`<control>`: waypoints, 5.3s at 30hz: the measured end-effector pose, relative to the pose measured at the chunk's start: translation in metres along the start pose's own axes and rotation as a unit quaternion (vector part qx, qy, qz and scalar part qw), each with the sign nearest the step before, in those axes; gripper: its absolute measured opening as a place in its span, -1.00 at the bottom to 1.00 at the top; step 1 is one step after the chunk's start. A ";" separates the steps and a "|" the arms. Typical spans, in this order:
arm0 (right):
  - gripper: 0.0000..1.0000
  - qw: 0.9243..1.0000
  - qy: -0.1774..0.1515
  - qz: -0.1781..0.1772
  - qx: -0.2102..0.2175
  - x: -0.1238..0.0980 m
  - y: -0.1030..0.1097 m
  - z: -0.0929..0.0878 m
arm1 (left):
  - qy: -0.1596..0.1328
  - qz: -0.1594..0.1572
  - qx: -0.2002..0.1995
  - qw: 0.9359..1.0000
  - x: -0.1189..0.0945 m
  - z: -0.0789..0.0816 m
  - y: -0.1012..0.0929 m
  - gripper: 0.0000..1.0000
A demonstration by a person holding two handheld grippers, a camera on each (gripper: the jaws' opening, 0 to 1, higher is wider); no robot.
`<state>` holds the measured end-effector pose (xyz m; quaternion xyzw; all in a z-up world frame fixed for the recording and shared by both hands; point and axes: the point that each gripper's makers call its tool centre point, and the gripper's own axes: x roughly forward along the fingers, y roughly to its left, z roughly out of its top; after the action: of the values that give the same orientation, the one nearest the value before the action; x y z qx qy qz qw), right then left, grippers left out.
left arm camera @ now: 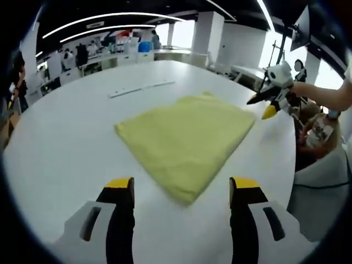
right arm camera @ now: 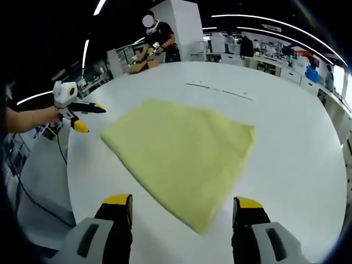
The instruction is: Fold the garment on the visible template until the final outline fits inside the template.
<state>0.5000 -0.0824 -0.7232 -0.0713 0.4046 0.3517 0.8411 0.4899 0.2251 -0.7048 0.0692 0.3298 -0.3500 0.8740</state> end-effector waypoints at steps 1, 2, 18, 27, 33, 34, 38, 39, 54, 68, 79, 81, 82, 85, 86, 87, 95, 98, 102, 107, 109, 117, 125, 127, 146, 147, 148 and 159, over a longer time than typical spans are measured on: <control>0.41 1.000 -0.002 -0.002 0.001 -0.001 0.000 -0.002 | -0.003 0.001 -0.001 1.000 0.000 -0.002 0.000 0.20; 0.39 1.000 -0.003 -0.004 0.003 -0.001 -0.001 -0.003 | -0.004 0.003 -0.004 1.000 0.000 -0.003 0.000 0.17; -0.11 0.999 0.015 -0.037 0.007 -0.001 -0.010 -0.030 | 0.007 0.010 -0.034 0.999 0.009 -0.029 0.000 -0.49; -0.55 0.998 0.001 -0.042 0.037 -0.002 -0.020 -0.032 | 0.015 -0.005 -0.030 0.999 0.018 -0.037 -0.002 -0.83; -0.74 0.998 -0.007 -0.030 0.056 -0.002 -0.023 -0.028 | 0.015 -0.008 -0.034 0.999 0.020 -0.035 0.001 -0.89; -0.79 0.998 -0.008 -0.030 0.058 -0.002 -0.024 -0.027 | 0.013 -0.011 -0.036 0.999 0.020 -0.034 0.001 -0.91; -0.92 0.998 -0.006 -0.029 0.064 -0.003 -0.027 -0.029 | 0.014 -0.016 -0.049 0.999 0.021 -0.035 0.000 -0.95; -0.97 0.997 -0.006 -0.028 0.067 -0.003 -0.026 -0.029 | 0.014 -0.019 -0.052 0.998 0.021 -0.035 -0.001 -0.99; -1.00 0.999 0.003 -0.025 0.038 -0.006 -0.024 -0.034 | 0.030 -0.012 -0.050 0.998 0.015 -0.042 0.007 -1.00; -1.00 0.999 0.024 -0.026 0.033 -0.019 -0.020 -0.053 | 0.038 -0.027 -0.029 0.998 0.017 -0.043 -0.008 -1.00; -1.00 0.998 0.032 -0.034 0.035 -0.030 -0.020 -0.065 | 0.041 -0.040 -0.014 0.998 0.018 -0.042 -0.021 -1.00; -1.00 0.998 0.033 -0.037 0.031 -0.031 -0.021 -0.066 | 0.043 -0.043 -0.007 0.998 0.018 -0.042 -0.024 -1.00; -1.00 0.998 0.033 -0.037 0.032 -0.032 -0.021 -0.066 | 0.043 -0.043 -0.003 0.998 0.018 -0.041 -0.025 -1.00; -1.00 0.998 0.035 -0.039 0.029 -0.034 -0.021 -0.067 | 0.040 -0.044 -0.006 0.998 0.016 -0.040 -0.025 -1.00; -1.00 0.998 0.036 -0.040 0.028 -0.034 -0.021 -0.067 | 0.040 -0.044 -0.006 0.998 0.015 -0.039 -0.026 -1.00; -1.00 0.998 0.037 -0.040 0.027 -0.035 -0.021 -0.068 | 0.040 -0.045 -0.006 0.998 0.015 -0.039 -0.027 -1.00; -1.00 0.998 0.044 -0.043 0.026 -0.039 -0.019 -0.074 | 0.043 -0.039 0.000 0.998 0.010 -0.044 -0.032 -1.00; -1.00 0.998 0.046 -0.043 0.022 -0.040 -0.017 -0.077 | 0.039 -0.040 -0.005 0.998 0.008 -0.044 -0.034 -1.00; -1.00 0.998 0.038 -0.046 0.021 -0.040 -0.018 -0.076 | 0.036 -0.039 -0.007 0.999 0.008 -0.044 -0.035 -1.00; -1.00 0.998 0.036 -0.050 0.018 -0.039 -0.018 -0.076 | 0.035 -0.035 -0.010 0.999 0.007 -0.043 -0.034 -1.00; -1.00 0.998 0.028 -0.054 0.025 -0.040 -0.019 -0.074 | 0.034 -0.026 -0.037 0.998 0.005 -0.043 -0.032 -1.00; -0.56 0.998 0.003 -0.055 0.034 -0.043 -0.016 -0.062 | 0.019 -0.018 -0.054 0.998 0.001 -0.036 -0.033 -0.59; 0.08 0.998 -0.026 -0.048 0.017 -0.050 -0.001 -0.047 | -0.023 0.000 -0.056 0.998 -0.007 -0.017 -0.032 -0.03; 0.18 0.998 -0.035 -0.044 0.015 -0.053 0.004 -0.043 | -0.030 0.000 -0.055 0.998 -0.010 -0.012 -0.034 0.03; 0.79 0.992 -0.118 -0.039 -0.024 -0.096 0.045 -0.006 | -0.057 0.012 -0.046 0.997 -0.046 0.003 -0.051 0.73; 0.80 0.992 -0.120 -0.038 -0.024 -0.098 0.047 -0.005 | -0.060 0.014 -0.043 0.997 -0.049 0.003 -0.052 0.74; 0.82 0.991 -0.123 -0.039 -0.024 -0.099 0.049 -0.005 | -0.065 0.016 -0.045 0.997 -0.051 0.003 -0.053 0.75; 0.98 0.989 -0.139 -0.049 -0.017 -0.112 0.057 -0.012 | -0.074 0.043 -0.040 0.995 -0.072 0.001 -0.059 0.81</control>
<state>0.4076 -0.1044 -0.6404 -0.0557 0.2741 0.3234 0.9040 0.4131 0.2210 -0.6525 0.0222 0.2746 -0.3024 0.9125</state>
